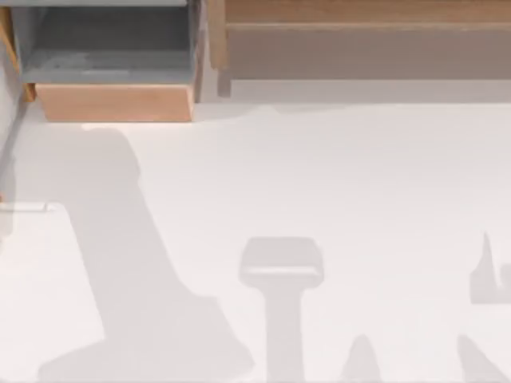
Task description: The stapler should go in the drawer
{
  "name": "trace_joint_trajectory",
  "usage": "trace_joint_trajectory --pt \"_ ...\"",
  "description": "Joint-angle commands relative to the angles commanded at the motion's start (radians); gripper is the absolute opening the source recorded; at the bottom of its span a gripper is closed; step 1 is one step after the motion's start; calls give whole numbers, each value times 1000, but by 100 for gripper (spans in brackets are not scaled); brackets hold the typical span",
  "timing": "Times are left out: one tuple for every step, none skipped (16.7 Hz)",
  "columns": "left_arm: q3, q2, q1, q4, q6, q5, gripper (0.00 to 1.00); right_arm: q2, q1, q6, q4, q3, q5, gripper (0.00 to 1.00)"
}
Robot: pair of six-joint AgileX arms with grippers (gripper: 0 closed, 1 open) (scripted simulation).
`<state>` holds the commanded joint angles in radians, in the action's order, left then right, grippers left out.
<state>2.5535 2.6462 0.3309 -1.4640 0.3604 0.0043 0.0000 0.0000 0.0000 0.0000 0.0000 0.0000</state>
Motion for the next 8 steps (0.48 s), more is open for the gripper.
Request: trace_joint_trajectory --pt "3 5 -1 -5 3 0 0 0 0 0 0 0 0 100" --pt "3 5 -1 -5 3 0 0 0 0 0 0 0 0 100" --pt "3 5 -1 -5 3 0 0 0 0 0 0 0 0 100" --pt "3 5 -1 -5 3 0 0 0 0 0 0 0 0 100" --pt "1 8 -2 -3 4 -2 0 0 0 0 0 0 0 100" --pt "2 8 -1 -2 3 1 0 0 0 0 0 0 0 100" --pt "2 10 4 1 -2 12 0 0 0 0 0 0 0 100" --pt "2 13 10 7 -10 28 0 0 0 0 0 0 0 100"
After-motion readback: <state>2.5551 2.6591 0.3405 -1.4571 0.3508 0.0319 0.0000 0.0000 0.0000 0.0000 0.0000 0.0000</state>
